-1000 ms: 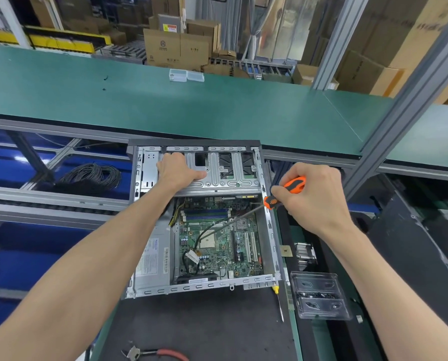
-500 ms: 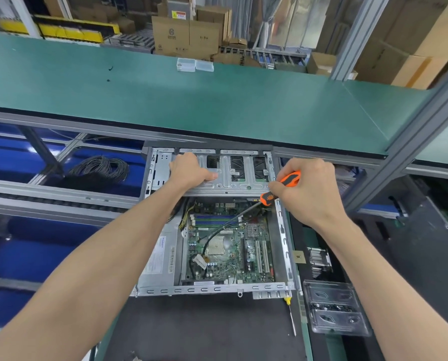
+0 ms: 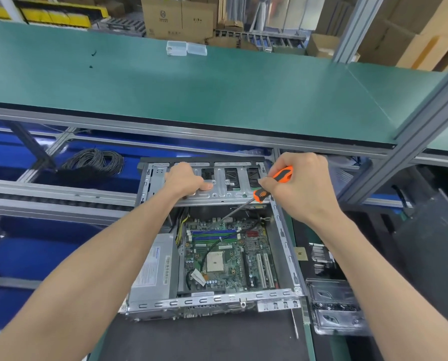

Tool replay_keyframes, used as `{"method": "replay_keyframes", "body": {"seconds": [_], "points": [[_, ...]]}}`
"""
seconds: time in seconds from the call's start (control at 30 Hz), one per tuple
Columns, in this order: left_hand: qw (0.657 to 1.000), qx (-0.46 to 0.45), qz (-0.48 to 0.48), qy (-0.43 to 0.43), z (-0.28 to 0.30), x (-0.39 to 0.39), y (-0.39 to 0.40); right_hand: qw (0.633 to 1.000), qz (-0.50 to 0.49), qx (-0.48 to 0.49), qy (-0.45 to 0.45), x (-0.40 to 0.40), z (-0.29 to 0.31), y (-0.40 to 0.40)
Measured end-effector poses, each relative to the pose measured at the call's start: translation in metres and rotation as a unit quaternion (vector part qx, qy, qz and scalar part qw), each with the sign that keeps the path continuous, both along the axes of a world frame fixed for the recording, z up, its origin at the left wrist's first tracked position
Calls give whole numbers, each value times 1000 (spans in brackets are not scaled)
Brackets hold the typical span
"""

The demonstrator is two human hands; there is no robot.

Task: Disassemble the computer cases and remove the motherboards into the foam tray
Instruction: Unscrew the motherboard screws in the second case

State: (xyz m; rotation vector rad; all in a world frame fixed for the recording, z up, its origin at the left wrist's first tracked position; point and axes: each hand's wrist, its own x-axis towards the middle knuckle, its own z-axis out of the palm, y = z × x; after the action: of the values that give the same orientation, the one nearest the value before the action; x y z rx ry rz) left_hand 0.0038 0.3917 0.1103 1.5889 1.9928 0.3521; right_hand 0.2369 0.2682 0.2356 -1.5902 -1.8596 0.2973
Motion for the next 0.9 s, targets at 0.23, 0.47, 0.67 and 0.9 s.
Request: {"method": "replay_keyframes", "body": {"seconds": [0.23,0.47,0.67,0.9], "points": [[1000,8,-26,12,-6,-5,-2,1000,-1,-24,20,-1,-8,0],[986,110,-58,115,18,-14,-18,999,-25,-20,24,10,-1,-13],[944,167,-284,29,12,-32,-91,998,-46,-16,37,22,8,-23],[911,-1,-353,211,0,-15,-91,998,-58,-7,35,26,6,-28]]}}
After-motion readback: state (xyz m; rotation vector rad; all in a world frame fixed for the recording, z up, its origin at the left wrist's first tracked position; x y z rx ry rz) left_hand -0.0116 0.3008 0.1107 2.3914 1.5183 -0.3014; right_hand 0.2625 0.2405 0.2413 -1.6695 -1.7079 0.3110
